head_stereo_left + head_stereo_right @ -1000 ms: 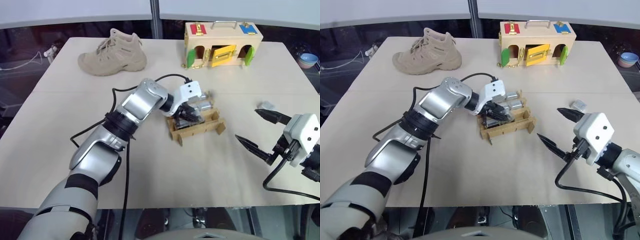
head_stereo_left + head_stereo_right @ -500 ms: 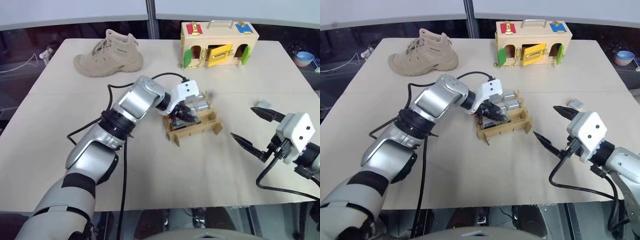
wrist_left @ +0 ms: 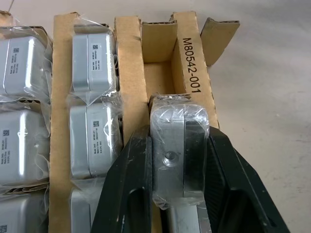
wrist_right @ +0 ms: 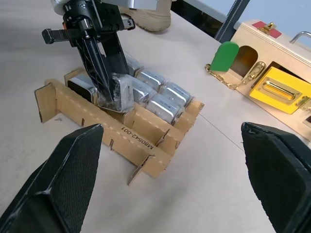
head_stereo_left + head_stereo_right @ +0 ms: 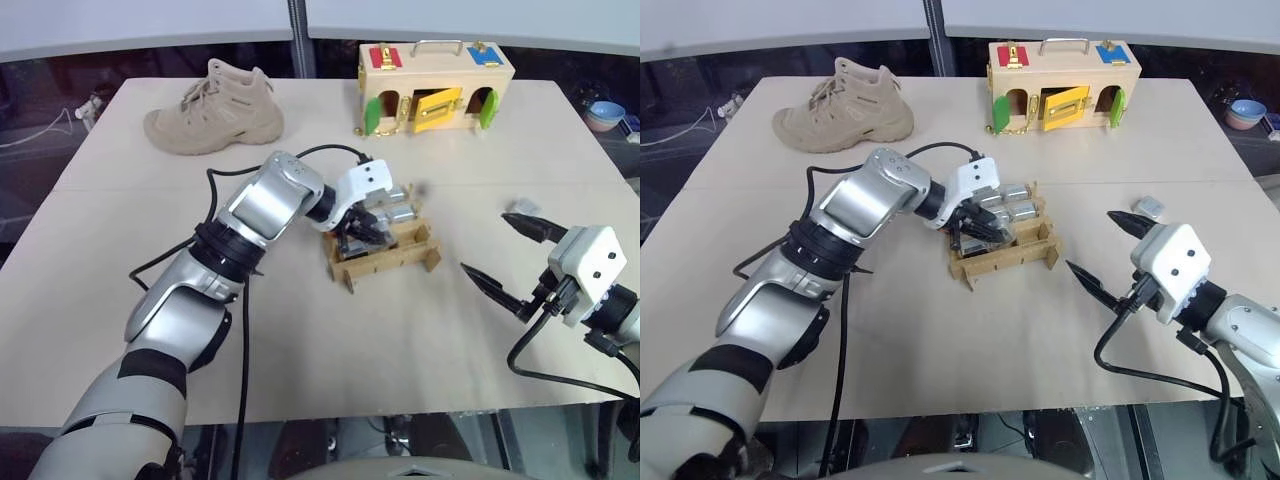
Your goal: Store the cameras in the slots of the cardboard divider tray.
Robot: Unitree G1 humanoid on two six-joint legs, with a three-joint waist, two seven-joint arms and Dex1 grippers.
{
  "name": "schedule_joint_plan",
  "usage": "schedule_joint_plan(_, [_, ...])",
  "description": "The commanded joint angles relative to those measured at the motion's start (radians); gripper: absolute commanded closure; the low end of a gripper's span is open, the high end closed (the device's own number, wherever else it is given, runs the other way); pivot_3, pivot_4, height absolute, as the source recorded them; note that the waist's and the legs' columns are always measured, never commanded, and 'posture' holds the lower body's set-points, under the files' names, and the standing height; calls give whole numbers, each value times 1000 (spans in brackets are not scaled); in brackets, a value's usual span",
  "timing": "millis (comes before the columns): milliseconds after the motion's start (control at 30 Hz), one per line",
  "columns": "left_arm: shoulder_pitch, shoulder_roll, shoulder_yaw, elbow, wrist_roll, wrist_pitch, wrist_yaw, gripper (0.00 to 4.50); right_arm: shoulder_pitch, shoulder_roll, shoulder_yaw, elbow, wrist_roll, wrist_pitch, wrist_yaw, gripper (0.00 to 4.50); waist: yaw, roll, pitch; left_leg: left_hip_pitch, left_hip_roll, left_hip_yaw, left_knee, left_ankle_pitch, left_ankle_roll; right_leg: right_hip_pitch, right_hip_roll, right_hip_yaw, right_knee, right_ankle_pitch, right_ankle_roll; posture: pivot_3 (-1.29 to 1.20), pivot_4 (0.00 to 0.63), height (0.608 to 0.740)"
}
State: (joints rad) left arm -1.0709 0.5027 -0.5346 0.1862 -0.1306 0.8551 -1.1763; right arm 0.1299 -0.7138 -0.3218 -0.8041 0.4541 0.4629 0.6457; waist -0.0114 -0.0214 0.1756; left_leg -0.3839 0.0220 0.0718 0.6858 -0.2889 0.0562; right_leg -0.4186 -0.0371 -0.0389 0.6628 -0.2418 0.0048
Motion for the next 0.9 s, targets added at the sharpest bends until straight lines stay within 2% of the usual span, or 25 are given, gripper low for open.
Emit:
schedule_joint_plan(33, [8,24,30,-37,6,6,3,3744,-5,0,-5,-19,-4,-19,-9,0,1,0,0,0,0,0,0,0,0,0,0,0,0,0,0,0,150,740])
schedule_joint_plan(300, [5,52,-18,-17,44,-28,-30,3744,-2,0,-1,-13,-2,-26,4,0,-1,0,0,0,0,0,0,0,0,0,1,0,0,1,-1,0,150,740])
schedule_joint_plan(567, [-19,-10,-55,89,105,-144,-8,3744,-4,2,7,-13,-5,-28,-2,0,0,0,0,1,0,0,0,0,0,0,2,1,0,1,-1,0,150,740])
schedule_joint_plan(633, [-31,-32,-34,119,109,-159,16,2724,-2,2,5,-16,-3,-26,-2,0,3,0,0,1,0,0,0,0,0,0,2,1,1,1,-1,0,150,740])
schedule_joint_plan(700, [-41,-52,12,98,76,-114,24,2001,5,3,-3,-20,1,-23,-3,0,6,0,0,0,-1,0,1,0,0,0,2,1,1,1,-1,0,150,740])
schedule_joint_plan(833, [-28,-30,161,-77,-58,29,4,294,-13,1,-4,-14,-16,25,-52,0,7,0,0,-1,-1,0,3,0,0,0,2,1,1,0,1,0,150,740])
schedule_joint_plan(900, [21,1,261,-199,-134,100,16,294,-63,10,10,12,-53,95,-136,0,0,0,0,-2,0,0,3,0,0,-1,0,1,1,0,0,0,150,740])
